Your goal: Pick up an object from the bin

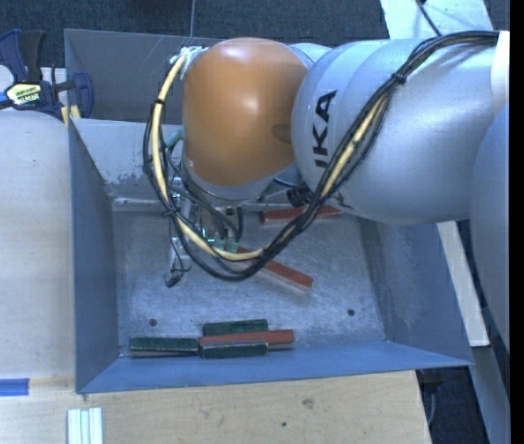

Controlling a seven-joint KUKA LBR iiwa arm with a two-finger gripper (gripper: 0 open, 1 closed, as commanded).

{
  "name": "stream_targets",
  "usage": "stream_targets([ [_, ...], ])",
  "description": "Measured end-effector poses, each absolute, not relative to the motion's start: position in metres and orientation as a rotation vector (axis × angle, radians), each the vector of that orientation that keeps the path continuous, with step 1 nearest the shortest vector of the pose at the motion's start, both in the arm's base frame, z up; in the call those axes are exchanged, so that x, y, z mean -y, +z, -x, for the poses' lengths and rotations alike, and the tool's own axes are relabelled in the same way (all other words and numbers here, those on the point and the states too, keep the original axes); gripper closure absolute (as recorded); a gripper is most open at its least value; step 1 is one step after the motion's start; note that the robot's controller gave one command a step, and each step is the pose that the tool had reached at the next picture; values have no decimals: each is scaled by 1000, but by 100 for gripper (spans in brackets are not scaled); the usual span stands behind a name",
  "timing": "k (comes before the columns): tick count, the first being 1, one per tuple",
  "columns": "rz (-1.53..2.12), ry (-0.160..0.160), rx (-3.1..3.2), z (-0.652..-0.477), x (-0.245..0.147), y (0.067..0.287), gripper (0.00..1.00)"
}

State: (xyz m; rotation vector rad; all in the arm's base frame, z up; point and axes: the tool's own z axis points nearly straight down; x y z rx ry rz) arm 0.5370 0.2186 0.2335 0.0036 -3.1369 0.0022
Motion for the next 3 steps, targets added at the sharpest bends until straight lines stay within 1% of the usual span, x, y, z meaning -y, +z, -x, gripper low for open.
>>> stream_targets([
  [1, 755, 4, 3046, -548, -222, 76, 0],
  [2, 759, 1, 3054, -575, -182, 70, 0],
  [3, 508, 0, 3103, -630, -157, 82, 0],
])
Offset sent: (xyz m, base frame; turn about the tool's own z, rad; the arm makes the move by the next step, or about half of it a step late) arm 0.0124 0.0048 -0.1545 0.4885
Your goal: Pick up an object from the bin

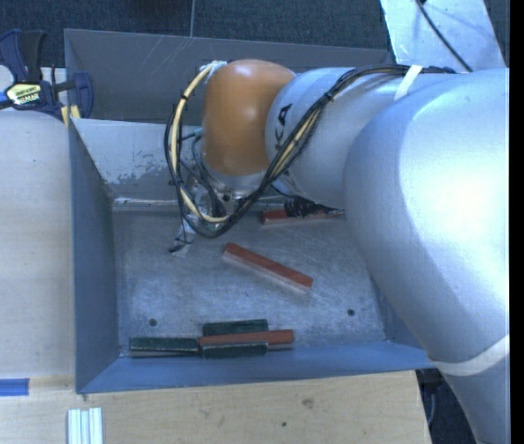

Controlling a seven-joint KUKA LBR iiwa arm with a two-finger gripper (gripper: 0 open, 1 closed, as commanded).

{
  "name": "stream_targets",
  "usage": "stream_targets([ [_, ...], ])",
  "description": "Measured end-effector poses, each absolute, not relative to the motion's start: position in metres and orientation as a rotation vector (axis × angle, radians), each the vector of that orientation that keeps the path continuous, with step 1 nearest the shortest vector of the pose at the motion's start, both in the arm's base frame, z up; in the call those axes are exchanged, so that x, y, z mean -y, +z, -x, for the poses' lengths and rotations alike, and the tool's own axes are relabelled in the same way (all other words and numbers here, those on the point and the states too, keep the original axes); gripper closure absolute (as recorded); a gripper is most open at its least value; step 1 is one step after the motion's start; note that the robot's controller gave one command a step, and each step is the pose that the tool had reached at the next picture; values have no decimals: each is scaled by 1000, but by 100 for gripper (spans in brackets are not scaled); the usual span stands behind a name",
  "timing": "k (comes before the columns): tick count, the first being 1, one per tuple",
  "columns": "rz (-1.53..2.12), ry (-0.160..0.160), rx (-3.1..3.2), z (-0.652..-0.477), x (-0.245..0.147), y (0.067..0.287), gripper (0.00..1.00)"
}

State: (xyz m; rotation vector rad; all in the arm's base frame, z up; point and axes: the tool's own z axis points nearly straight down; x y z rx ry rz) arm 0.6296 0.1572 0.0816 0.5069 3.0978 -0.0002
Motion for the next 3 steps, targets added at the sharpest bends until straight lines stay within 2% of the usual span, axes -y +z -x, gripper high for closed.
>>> stream_targets([
  [1, -508, 0, -3099, -629, -158, 81, 100],
  [2, -560, 9, -3081, -627, -187, 156, 100],
  [3, -565, 2, -3088, -626, -184, 151, 0],
])
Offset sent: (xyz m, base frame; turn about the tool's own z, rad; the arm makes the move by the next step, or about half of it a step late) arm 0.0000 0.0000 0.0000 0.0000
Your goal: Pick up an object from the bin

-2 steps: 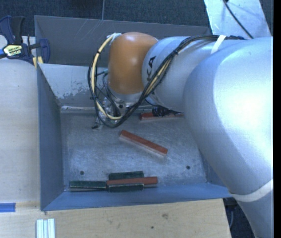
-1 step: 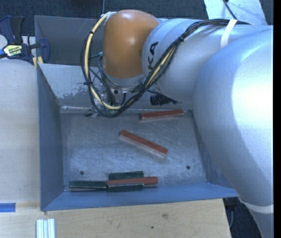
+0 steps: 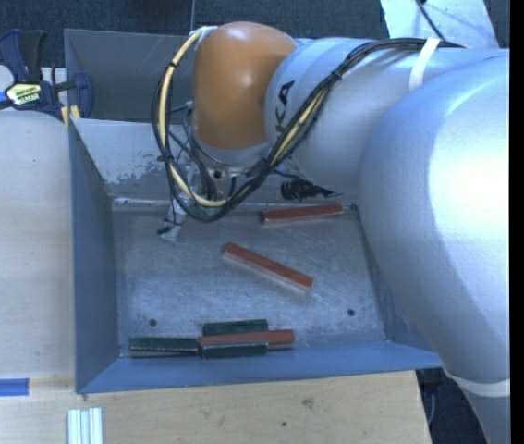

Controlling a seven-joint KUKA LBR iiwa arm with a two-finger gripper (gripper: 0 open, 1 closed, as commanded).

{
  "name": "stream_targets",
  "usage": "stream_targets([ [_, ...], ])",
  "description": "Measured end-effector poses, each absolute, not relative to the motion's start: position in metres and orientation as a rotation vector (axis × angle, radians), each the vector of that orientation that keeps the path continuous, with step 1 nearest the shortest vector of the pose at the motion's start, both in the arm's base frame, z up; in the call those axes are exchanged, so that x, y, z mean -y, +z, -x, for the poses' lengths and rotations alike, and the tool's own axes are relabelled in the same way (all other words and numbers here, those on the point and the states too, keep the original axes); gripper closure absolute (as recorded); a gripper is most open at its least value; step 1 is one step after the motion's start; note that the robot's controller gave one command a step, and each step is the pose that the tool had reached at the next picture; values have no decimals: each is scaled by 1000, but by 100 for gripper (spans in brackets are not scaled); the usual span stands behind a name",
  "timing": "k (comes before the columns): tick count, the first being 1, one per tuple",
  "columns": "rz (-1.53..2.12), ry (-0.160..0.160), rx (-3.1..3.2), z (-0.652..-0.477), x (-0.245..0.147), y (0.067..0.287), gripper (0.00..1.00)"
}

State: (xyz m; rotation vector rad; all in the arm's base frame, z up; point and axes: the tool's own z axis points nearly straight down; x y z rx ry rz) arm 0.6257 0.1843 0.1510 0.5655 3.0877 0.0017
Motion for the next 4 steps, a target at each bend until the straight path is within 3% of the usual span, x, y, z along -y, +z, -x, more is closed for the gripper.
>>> stream_targets([
  [1, -312, -4, -3129, -577, -136, 67, 0],
  [2, -247, -4, -3126, -592, -73, 72, 0],
  [3, -243, 2, -3125, -592, -78, 73, 100],
  [4, 359, -1, -3111, -603, -62, 209, 100],
])
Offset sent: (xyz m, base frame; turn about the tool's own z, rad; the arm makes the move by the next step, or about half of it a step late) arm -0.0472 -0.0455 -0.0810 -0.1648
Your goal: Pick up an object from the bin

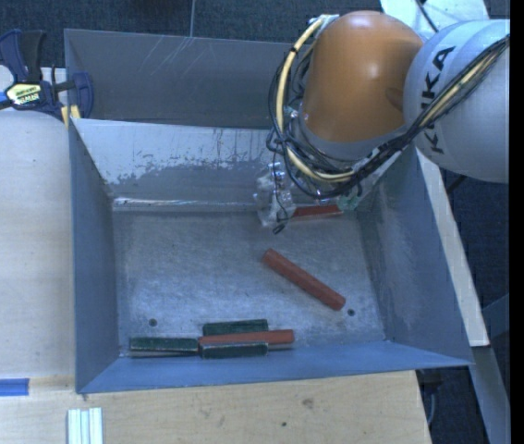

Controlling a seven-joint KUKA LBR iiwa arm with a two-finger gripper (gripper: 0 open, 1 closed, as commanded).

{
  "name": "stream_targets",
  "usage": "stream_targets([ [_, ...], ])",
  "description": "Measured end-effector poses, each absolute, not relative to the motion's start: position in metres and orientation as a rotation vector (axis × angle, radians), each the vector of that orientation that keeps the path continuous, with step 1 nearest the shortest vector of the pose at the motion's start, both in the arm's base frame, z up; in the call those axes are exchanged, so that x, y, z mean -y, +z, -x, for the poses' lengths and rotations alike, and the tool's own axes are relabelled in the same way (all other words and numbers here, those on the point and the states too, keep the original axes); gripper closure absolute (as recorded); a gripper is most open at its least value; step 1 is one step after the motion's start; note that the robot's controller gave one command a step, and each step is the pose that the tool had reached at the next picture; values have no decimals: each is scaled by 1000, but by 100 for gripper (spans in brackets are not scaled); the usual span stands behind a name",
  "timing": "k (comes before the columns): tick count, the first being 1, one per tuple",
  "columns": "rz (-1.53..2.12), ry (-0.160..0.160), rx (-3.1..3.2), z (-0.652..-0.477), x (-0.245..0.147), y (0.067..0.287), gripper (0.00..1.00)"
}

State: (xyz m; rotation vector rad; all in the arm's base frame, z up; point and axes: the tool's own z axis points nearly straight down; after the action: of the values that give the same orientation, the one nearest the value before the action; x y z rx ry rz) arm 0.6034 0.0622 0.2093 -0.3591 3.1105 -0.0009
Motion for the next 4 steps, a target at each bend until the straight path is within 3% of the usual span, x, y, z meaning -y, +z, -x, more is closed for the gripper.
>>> stream_targets([
  [1, 356, 1, -3117, -602, -62, 206, 0],
  [2, 299, -1, -3139, -524, -28, 121, 0],
  [3, 537, -2, -3093, -510, 52, 69, 0],
  [4, 264, -4, -3122, -545, 87, 119, 0],
])
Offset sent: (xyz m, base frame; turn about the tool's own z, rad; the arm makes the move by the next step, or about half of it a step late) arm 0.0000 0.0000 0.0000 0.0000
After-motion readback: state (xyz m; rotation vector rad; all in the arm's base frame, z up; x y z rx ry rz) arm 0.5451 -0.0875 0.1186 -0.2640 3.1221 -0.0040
